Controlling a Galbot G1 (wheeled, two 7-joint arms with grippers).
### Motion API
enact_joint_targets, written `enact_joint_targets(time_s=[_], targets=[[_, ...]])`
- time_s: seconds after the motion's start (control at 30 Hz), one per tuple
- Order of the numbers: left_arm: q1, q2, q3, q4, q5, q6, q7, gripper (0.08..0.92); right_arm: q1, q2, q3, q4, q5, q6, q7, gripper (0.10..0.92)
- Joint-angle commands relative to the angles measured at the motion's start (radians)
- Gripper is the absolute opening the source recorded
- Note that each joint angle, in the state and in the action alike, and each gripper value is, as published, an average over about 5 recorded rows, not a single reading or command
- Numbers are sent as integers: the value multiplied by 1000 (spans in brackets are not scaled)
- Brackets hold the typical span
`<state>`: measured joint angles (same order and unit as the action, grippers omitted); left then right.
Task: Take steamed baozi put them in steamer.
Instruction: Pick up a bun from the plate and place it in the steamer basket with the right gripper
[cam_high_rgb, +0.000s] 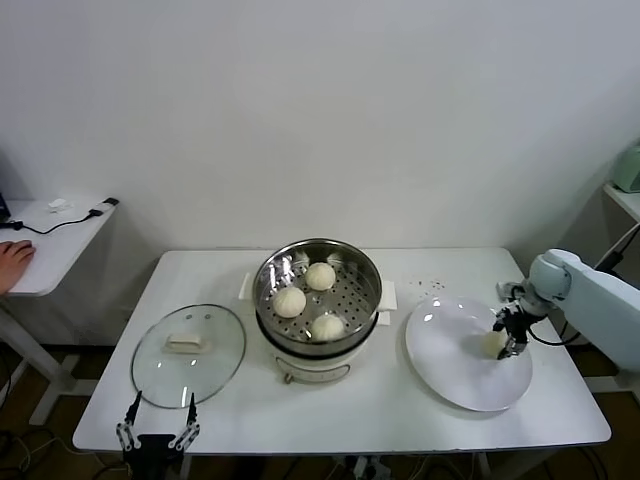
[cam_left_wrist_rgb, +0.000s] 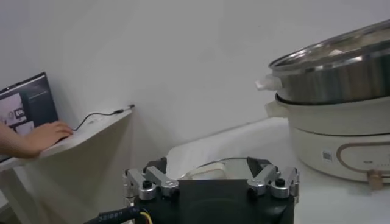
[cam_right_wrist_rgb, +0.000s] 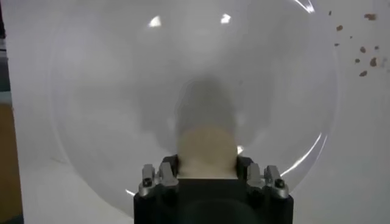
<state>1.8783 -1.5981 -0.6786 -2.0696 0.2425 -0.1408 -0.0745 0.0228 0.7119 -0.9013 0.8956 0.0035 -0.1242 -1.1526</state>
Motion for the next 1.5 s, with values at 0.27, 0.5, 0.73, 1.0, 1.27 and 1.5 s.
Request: enact_joint_targets(time_s=[0.27,0.5,0.73,1.0,1.27,1.5], targets=[[-10,1,12,-5,1,6,4,823,484,107,-395,-1,383,-54,16,585],[-15,14,32,16,-4,-16,6,823,809,277,-692,37,740,-117,44,585],[-26,35,51,21,0,-17,6,823,882,457,-771,98,948,-174,93,585],[-33,47,58,23,2,-12,5,823,848,602,-809,159,1022,-218,148,585],[-36,60,55,25,0,-14,4,823,767,642,-857,203,1009,-235,198,586],[-42,56,51,21,-2,-6,5,823,690,631,-890,197,957,-237,215,585]])
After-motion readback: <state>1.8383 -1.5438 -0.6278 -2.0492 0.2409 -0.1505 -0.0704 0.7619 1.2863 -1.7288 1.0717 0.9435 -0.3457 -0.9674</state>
